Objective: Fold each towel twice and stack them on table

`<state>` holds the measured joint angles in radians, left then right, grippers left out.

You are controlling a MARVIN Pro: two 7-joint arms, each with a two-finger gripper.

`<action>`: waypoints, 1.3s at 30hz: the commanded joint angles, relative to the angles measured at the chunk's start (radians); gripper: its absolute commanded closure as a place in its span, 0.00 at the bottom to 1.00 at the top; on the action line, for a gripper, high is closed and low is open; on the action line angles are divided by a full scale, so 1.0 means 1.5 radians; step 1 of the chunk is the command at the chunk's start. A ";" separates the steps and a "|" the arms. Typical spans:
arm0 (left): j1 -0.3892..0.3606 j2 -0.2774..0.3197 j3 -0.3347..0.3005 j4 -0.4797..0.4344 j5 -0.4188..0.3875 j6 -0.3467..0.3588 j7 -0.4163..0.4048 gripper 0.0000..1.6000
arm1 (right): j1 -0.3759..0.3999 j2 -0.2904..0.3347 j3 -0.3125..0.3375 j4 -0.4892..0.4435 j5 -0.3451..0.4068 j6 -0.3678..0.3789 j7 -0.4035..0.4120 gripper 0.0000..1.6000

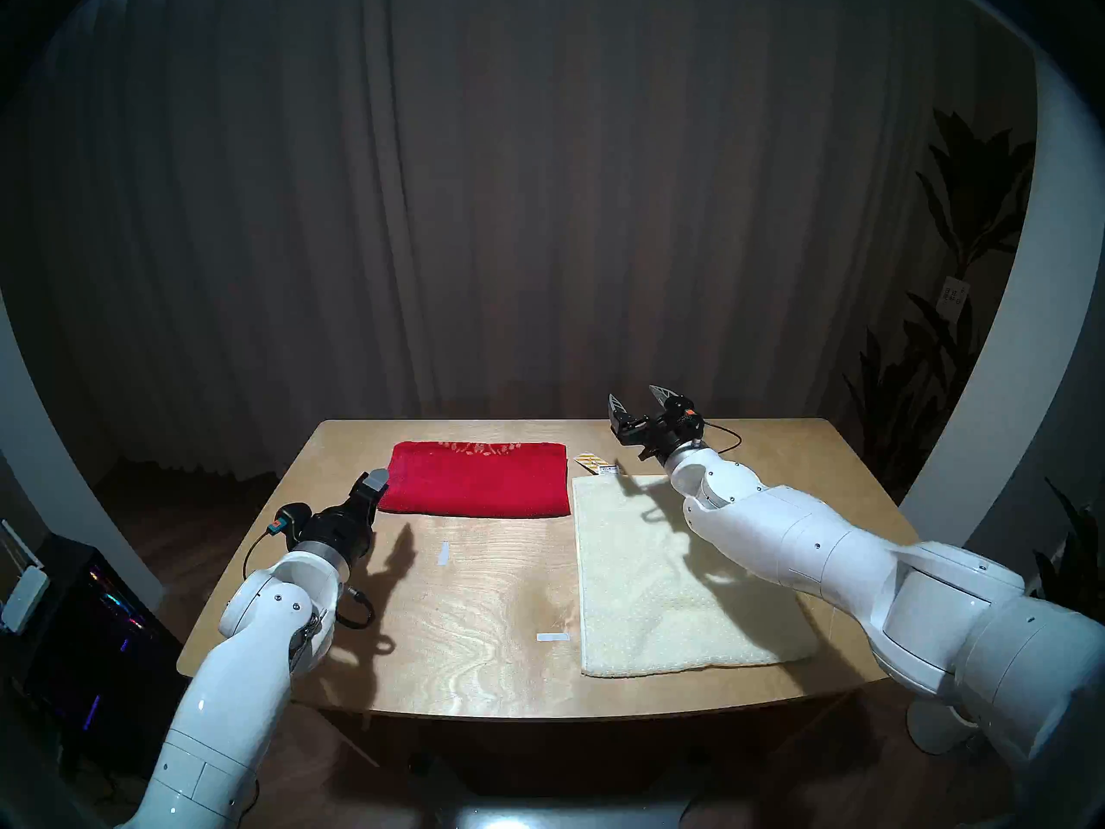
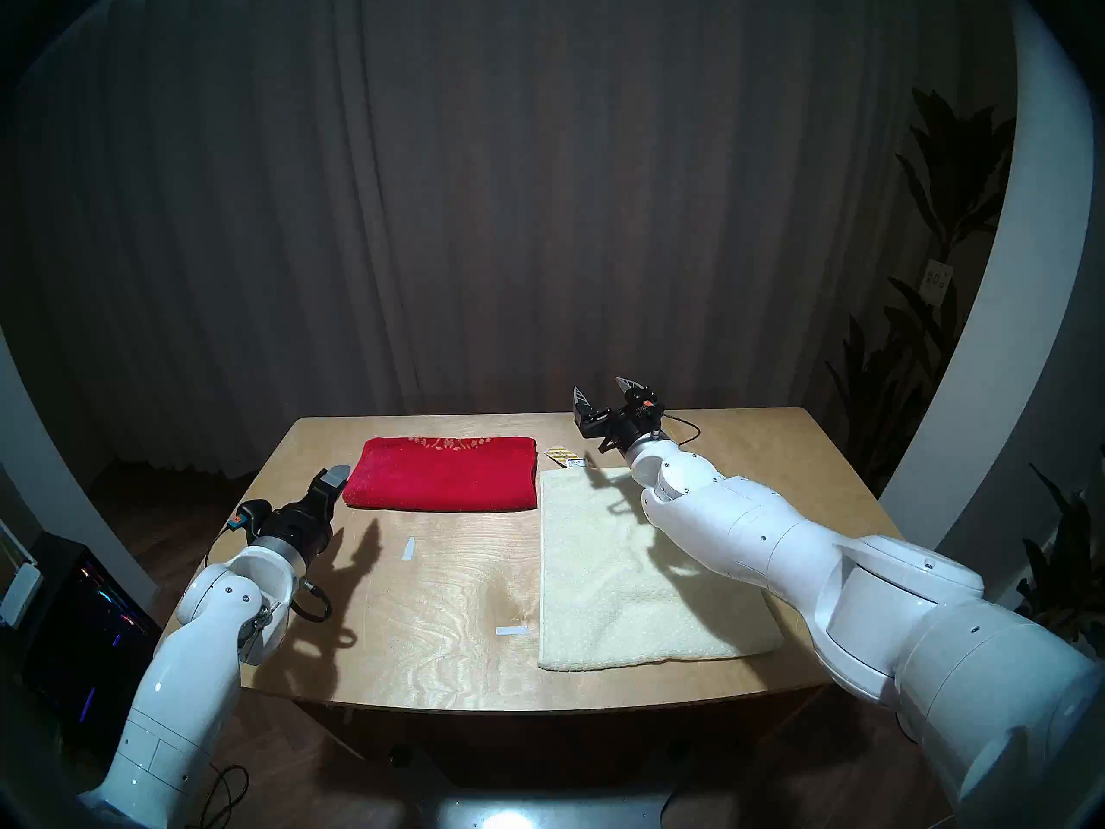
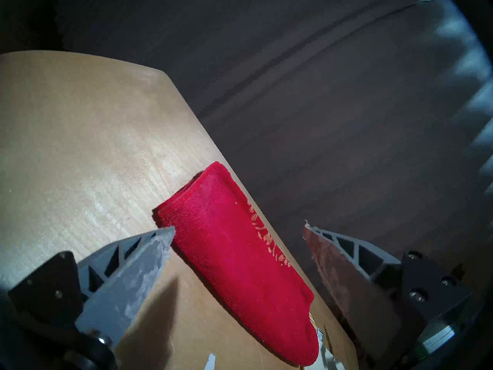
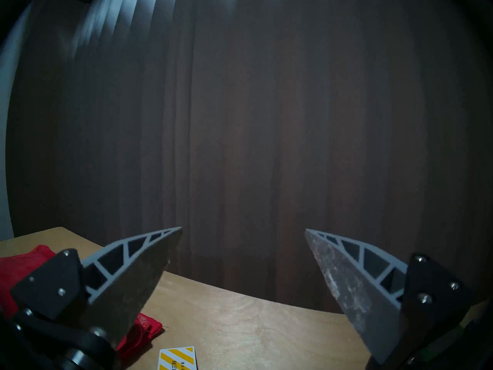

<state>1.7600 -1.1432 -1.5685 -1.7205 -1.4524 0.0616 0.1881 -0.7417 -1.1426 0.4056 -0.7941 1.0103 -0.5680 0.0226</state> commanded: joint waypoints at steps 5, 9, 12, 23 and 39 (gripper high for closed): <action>-0.021 -0.035 -0.022 -0.010 -0.051 -0.012 0.034 0.00 | -0.012 0.076 0.042 -0.082 0.016 -0.055 -0.012 0.00; -0.027 -0.045 -0.023 -0.011 -0.069 -0.013 0.053 0.00 | -0.021 0.095 0.055 -0.117 0.029 -0.061 -0.019 0.00; -0.031 -0.054 -0.023 -0.008 -0.082 -0.014 0.067 0.00 | -0.030 0.108 0.062 -0.142 0.040 -0.063 -0.025 0.00; -0.057 -0.082 -0.017 0.004 -0.126 -0.015 0.121 0.00 | -0.073 0.158 0.079 -0.251 0.075 -0.067 -0.048 0.00; -0.123 -0.102 -0.009 0.042 -0.164 -0.019 0.214 0.00 | -0.131 0.248 0.106 -0.409 0.126 -0.068 -0.107 0.00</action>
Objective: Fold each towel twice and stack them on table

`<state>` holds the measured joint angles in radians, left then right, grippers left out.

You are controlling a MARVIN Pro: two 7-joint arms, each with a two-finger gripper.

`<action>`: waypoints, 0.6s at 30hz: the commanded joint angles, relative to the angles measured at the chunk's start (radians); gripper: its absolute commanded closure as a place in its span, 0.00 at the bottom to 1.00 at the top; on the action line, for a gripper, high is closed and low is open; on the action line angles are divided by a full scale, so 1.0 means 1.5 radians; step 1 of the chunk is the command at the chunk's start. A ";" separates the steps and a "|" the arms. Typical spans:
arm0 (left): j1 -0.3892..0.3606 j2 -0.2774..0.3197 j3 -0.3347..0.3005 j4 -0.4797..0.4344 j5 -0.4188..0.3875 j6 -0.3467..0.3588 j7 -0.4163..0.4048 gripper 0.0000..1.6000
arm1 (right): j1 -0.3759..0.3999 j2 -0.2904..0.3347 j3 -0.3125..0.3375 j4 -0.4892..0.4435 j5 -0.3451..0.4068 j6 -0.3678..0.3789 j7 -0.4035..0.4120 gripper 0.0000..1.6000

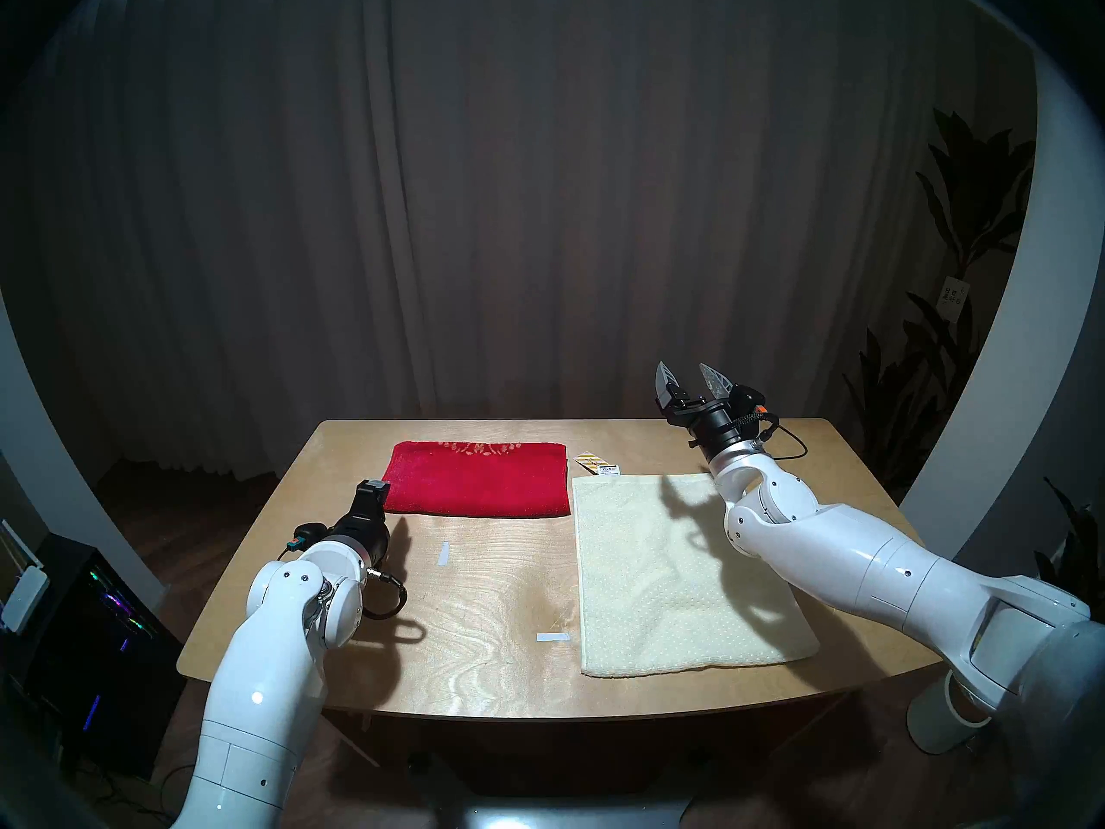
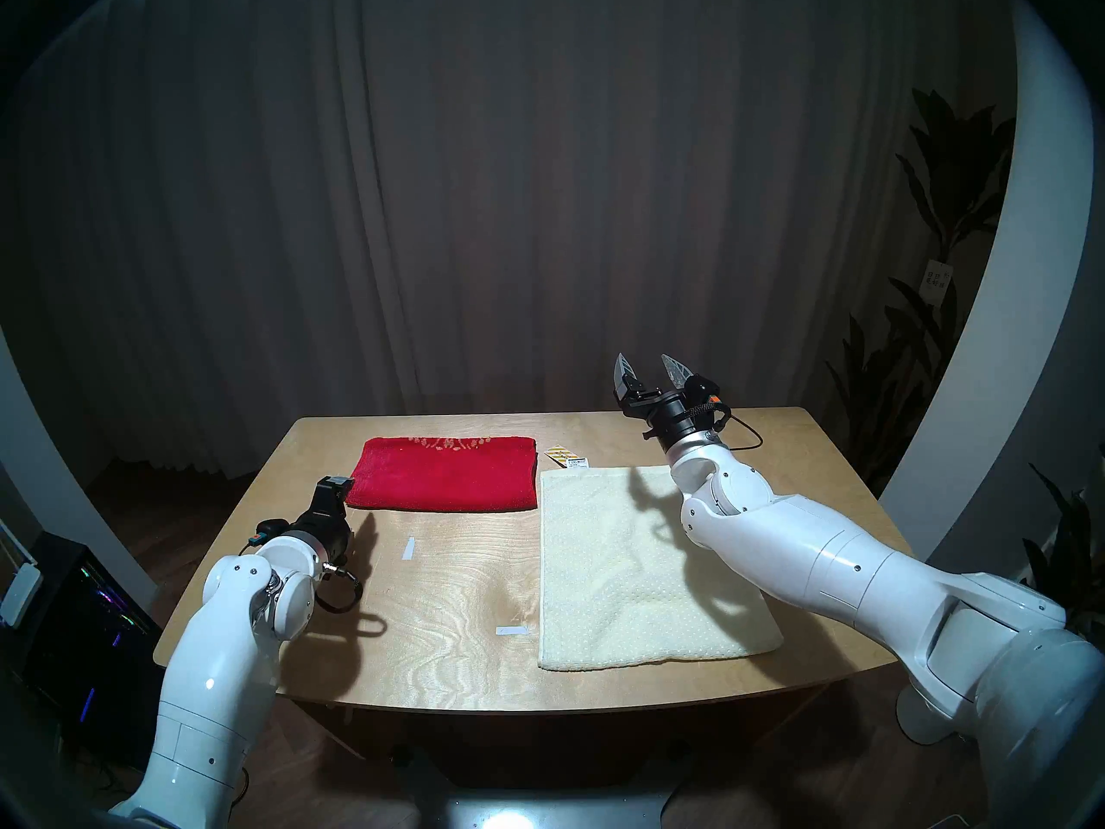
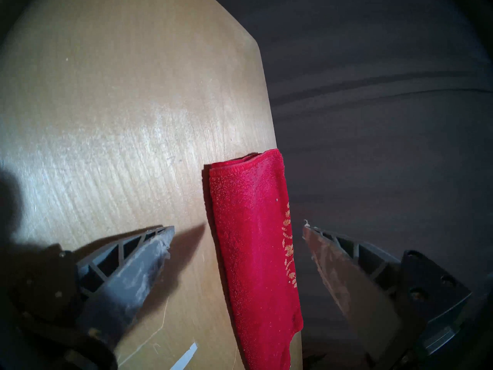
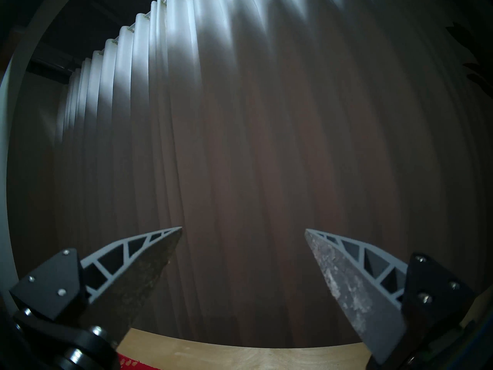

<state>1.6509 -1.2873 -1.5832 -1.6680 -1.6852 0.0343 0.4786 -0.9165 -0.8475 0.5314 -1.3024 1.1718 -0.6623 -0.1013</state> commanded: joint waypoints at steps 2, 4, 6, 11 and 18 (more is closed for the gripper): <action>-0.060 -0.008 0.000 0.013 -0.013 -0.002 0.031 0.00 | -0.020 0.066 0.021 -0.087 0.020 0.004 -0.034 0.00; -0.069 -0.009 0.000 0.019 -0.017 -0.003 0.043 0.00 | -0.024 0.084 0.016 -0.104 0.017 0.017 -0.041 0.00; -0.079 -0.010 -0.001 0.026 -0.021 -0.004 0.056 0.00 | -0.029 0.104 0.012 -0.129 0.017 0.031 -0.050 0.00; -0.105 -0.012 -0.003 0.047 -0.029 -0.009 0.086 0.00 | -0.031 0.140 0.017 -0.174 0.021 0.073 -0.076 0.00; -0.140 -0.012 -0.001 0.082 -0.037 -0.011 0.122 0.00 | -0.028 0.201 0.019 -0.248 0.029 0.152 -0.111 0.00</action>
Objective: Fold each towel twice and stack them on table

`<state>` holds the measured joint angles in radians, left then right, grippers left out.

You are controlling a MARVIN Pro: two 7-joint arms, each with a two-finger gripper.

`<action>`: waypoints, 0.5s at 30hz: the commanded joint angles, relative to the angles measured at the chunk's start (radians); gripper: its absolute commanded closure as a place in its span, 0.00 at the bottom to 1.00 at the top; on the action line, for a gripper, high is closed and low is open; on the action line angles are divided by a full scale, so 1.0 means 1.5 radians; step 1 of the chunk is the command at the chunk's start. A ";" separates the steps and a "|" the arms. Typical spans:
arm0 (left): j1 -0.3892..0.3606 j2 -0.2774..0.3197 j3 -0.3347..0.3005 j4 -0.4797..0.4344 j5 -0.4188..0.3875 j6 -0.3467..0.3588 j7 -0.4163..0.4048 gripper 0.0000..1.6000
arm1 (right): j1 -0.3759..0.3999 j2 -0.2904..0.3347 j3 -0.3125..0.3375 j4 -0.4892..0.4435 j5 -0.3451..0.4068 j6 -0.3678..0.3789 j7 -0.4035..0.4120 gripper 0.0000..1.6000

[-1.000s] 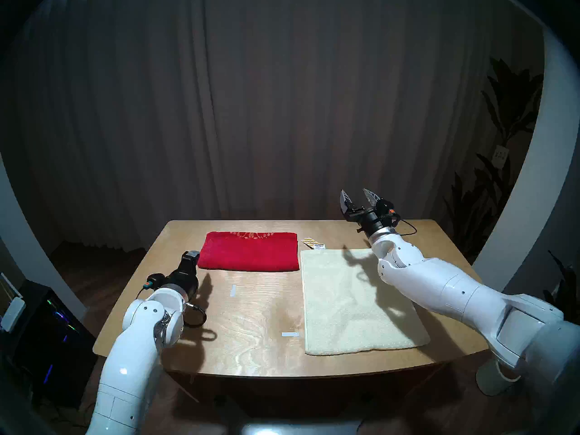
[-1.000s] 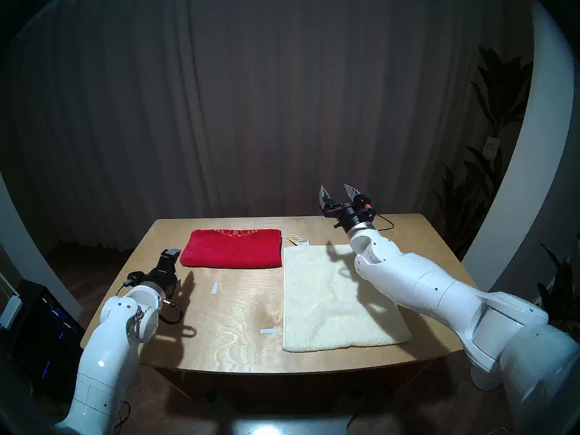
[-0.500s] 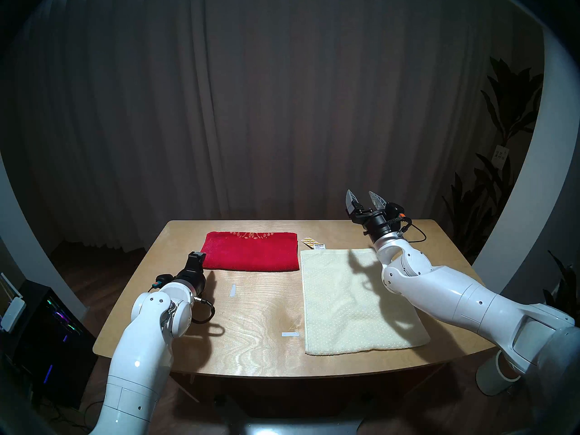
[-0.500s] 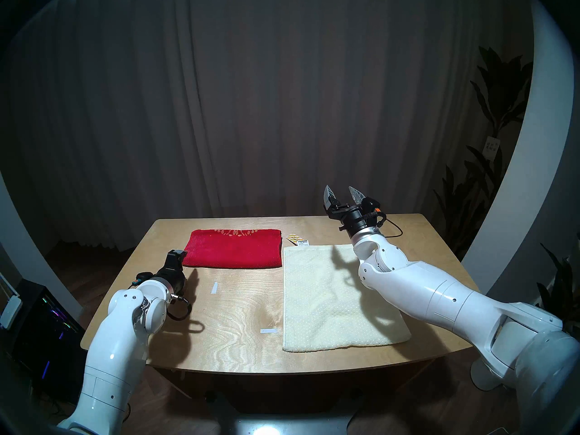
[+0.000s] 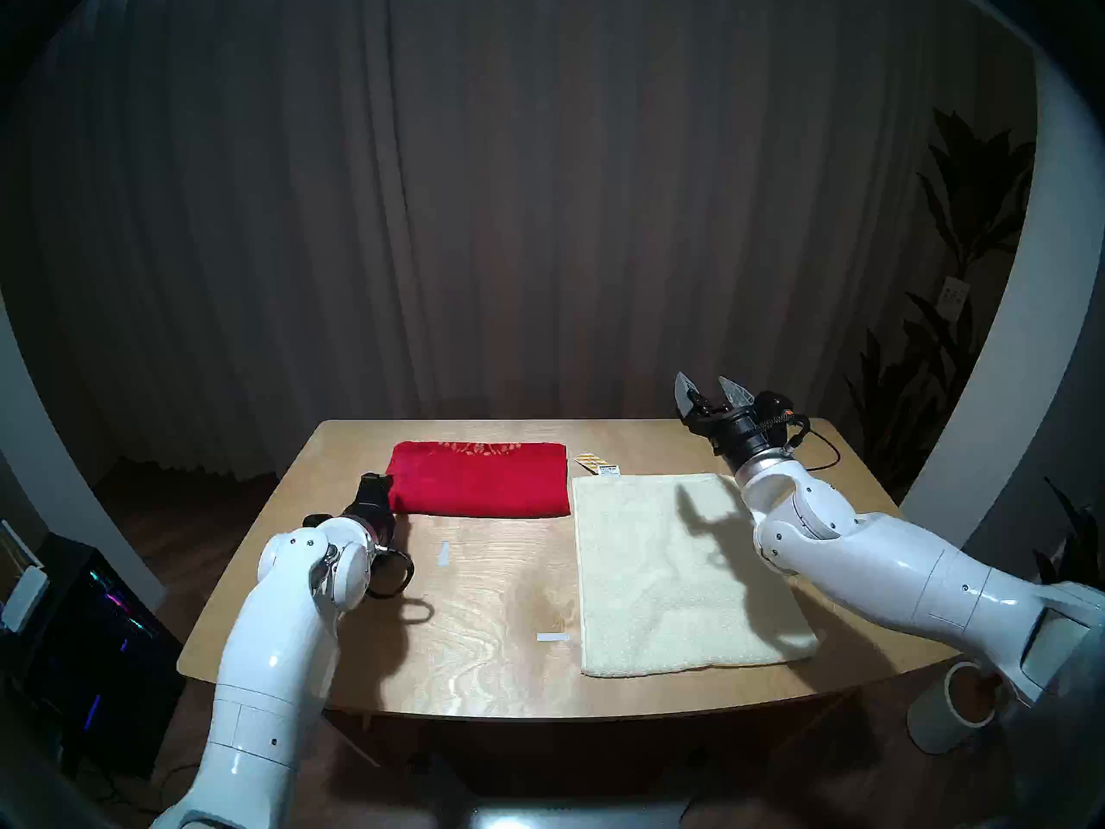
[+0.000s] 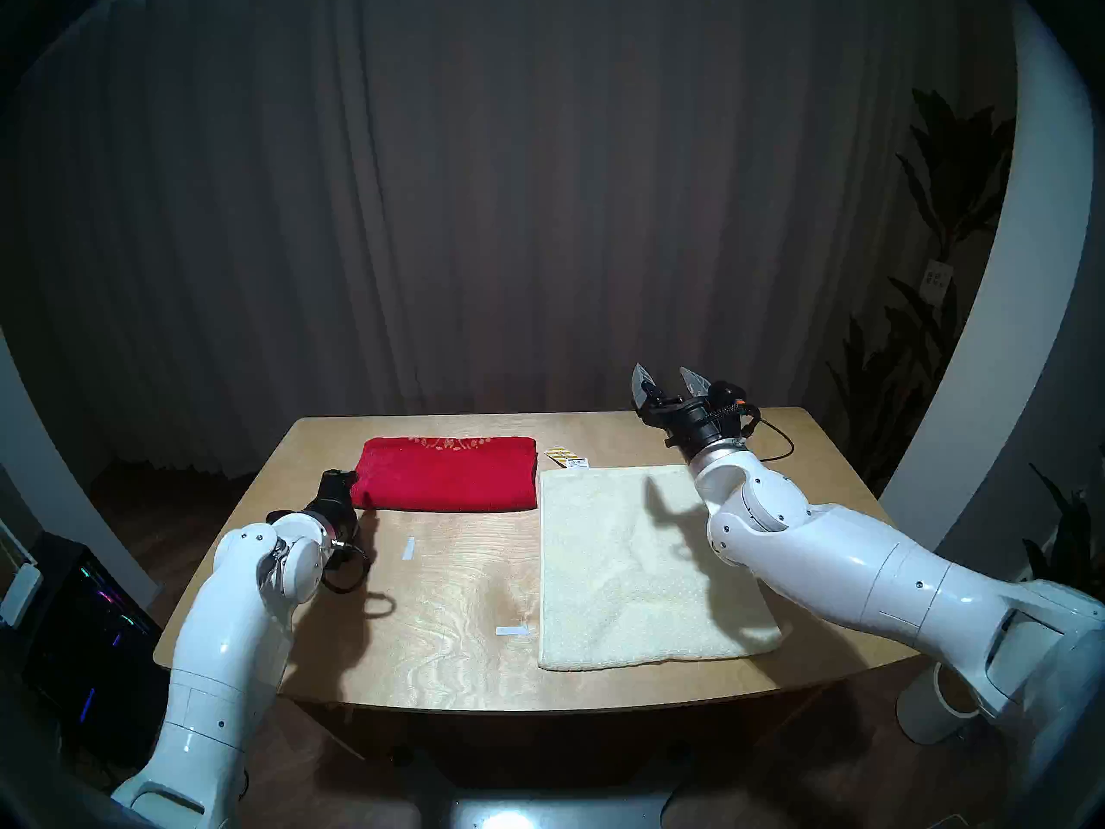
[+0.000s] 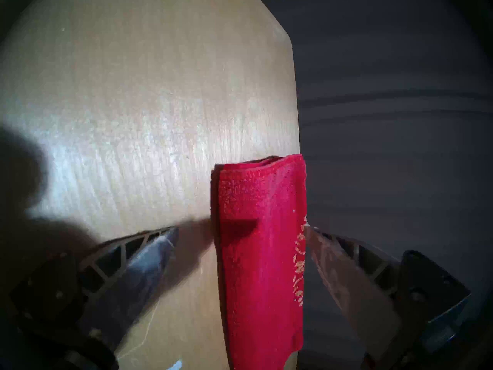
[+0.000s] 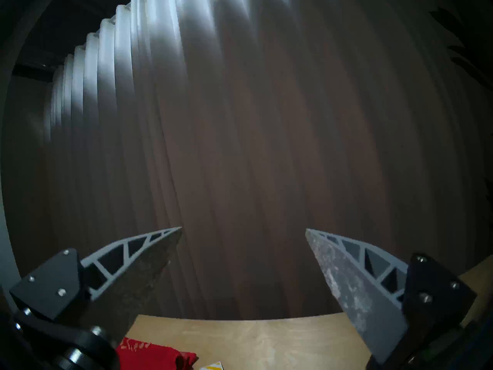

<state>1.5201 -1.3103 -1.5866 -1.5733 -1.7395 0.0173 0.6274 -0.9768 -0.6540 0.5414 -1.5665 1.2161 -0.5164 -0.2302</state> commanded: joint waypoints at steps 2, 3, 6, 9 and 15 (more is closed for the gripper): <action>-0.061 0.003 0.003 0.028 -0.002 0.001 0.032 0.00 | 0.016 0.087 0.010 -0.091 -0.006 0.089 -0.035 0.00; -0.067 0.004 0.004 0.034 -0.002 0.001 0.038 0.00 | 0.018 0.099 0.008 -0.106 -0.012 0.109 -0.040 0.00; -0.080 0.005 0.009 0.046 -0.003 0.004 0.052 0.00 | 0.025 0.115 -0.001 -0.119 -0.024 0.141 -0.046 0.00; -0.098 0.006 0.017 0.061 -0.004 0.007 0.074 0.00 | 0.038 0.131 -0.012 -0.120 -0.063 0.189 -0.073 0.00; -0.109 0.006 0.027 0.071 -0.006 0.009 0.090 0.00 | 0.013 0.050 0.006 -0.014 -0.110 0.095 -0.051 0.00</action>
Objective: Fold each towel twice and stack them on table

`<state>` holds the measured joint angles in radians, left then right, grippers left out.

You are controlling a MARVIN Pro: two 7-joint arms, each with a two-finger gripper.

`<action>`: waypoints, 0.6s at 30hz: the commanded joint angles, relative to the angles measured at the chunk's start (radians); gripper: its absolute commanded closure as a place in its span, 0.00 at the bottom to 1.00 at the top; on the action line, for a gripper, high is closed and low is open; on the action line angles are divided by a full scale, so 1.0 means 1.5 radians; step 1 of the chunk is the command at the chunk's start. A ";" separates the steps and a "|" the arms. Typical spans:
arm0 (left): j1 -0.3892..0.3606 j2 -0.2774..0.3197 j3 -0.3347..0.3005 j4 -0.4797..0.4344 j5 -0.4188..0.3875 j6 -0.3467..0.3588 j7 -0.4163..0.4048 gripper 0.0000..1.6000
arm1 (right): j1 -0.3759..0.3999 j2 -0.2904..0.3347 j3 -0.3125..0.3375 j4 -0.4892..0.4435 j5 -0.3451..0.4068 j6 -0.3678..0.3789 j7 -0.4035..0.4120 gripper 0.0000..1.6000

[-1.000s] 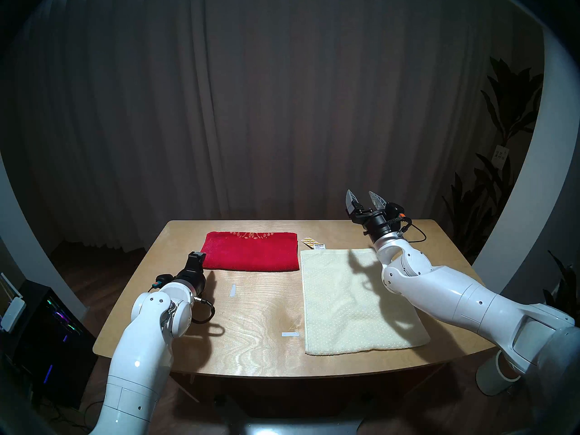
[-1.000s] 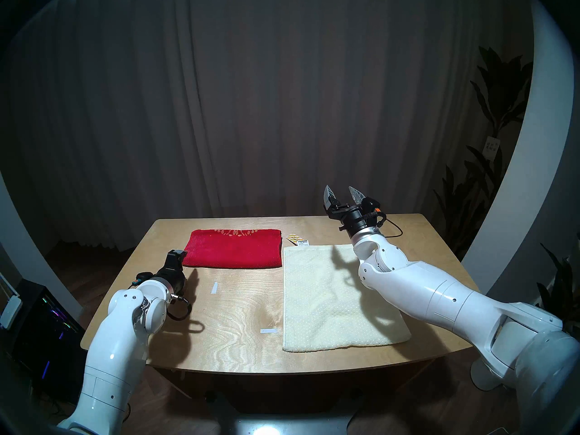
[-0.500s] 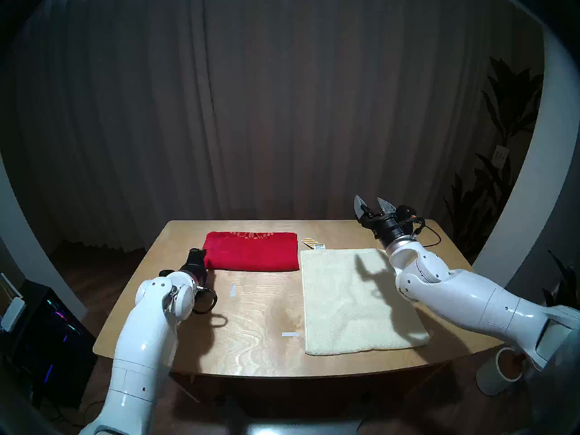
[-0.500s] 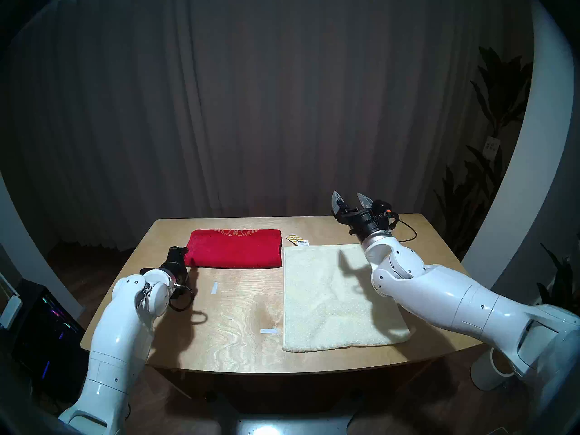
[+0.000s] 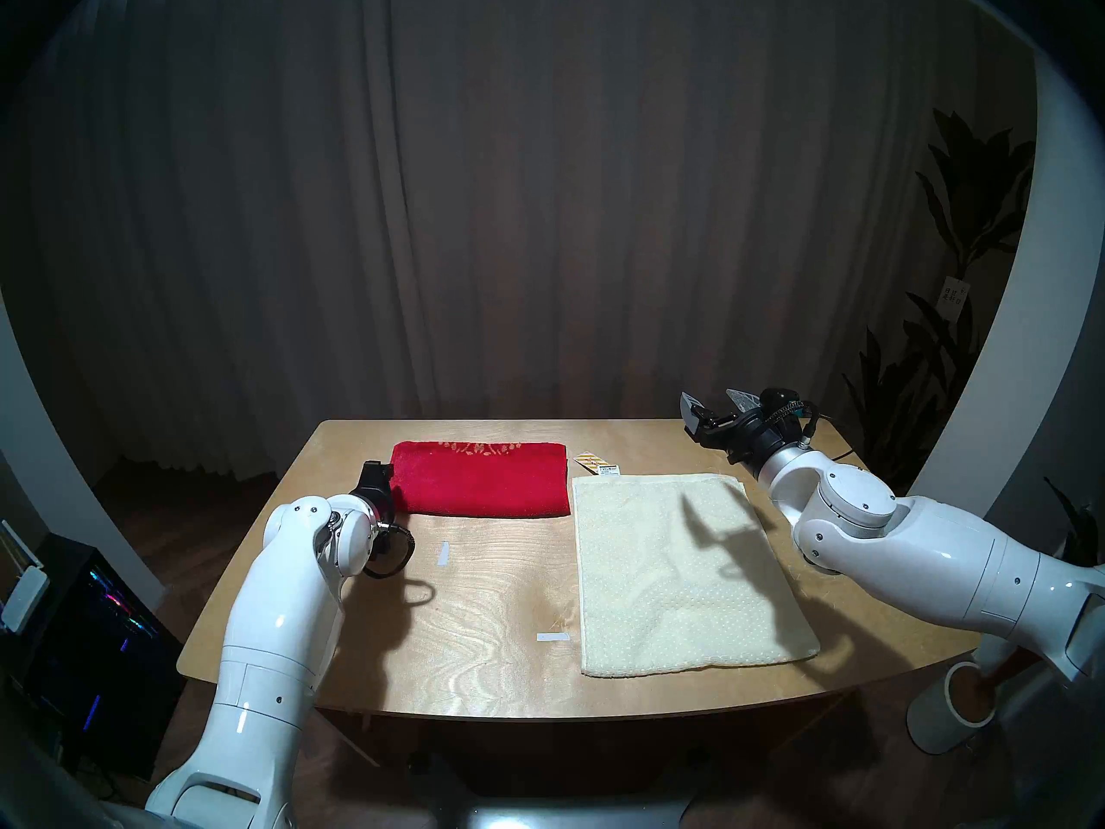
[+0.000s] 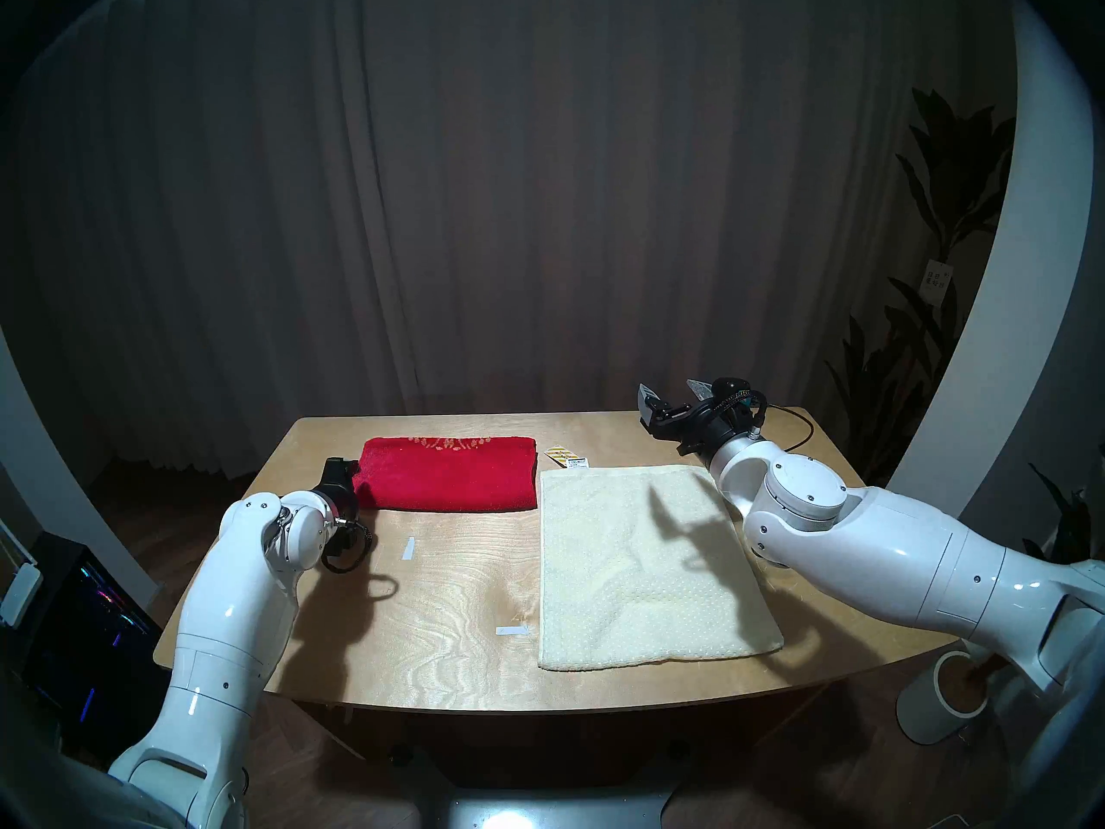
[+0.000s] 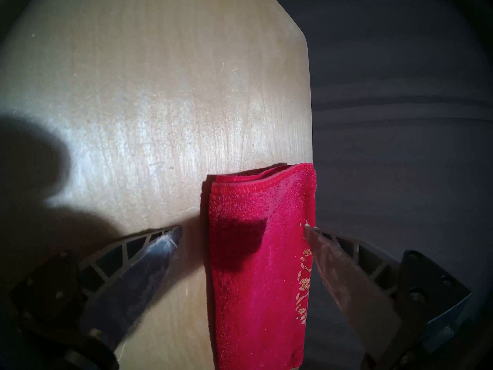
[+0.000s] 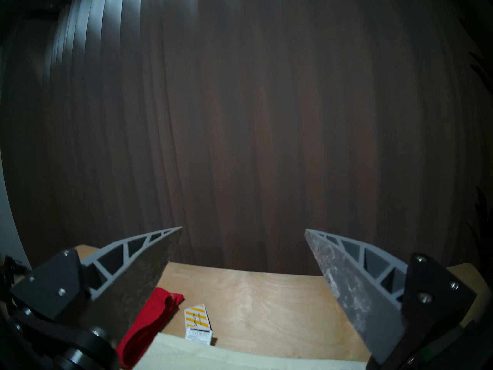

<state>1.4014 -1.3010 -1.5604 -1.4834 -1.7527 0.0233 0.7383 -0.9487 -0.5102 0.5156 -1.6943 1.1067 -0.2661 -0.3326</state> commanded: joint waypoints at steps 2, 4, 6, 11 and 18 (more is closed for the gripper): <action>-0.031 -0.001 0.012 0.013 0.003 0.004 0.019 0.00 | -0.011 -0.056 0.036 0.086 -0.013 -0.079 0.049 0.00; -0.032 -0.001 0.013 0.015 0.003 0.004 0.022 0.00 | -0.011 -0.065 0.037 0.097 -0.001 -0.096 0.065 0.00; -0.033 -0.001 0.014 0.017 0.003 0.003 0.024 0.00 | -0.013 -0.076 0.038 0.104 0.017 -0.115 0.076 0.00; -0.037 -0.002 0.017 0.020 0.005 0.001 0.029 0.00 | -0.017 -0.090 0.034 0.126 0.037 -0.146 0.113 0.00; -0.047 -0.004 0.019 0.035 0.010 -0.002 0.026 0.00 | -0.018 -0.085 0.037 0.140 0.063 -0.152 0.146 0.00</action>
<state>1.3495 -1.2998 -1.5358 -1.4453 -1.7440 0.0291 0.7874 -0.9852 -0.6267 0.5493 -1.4867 1.1710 -0.4640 -0.1527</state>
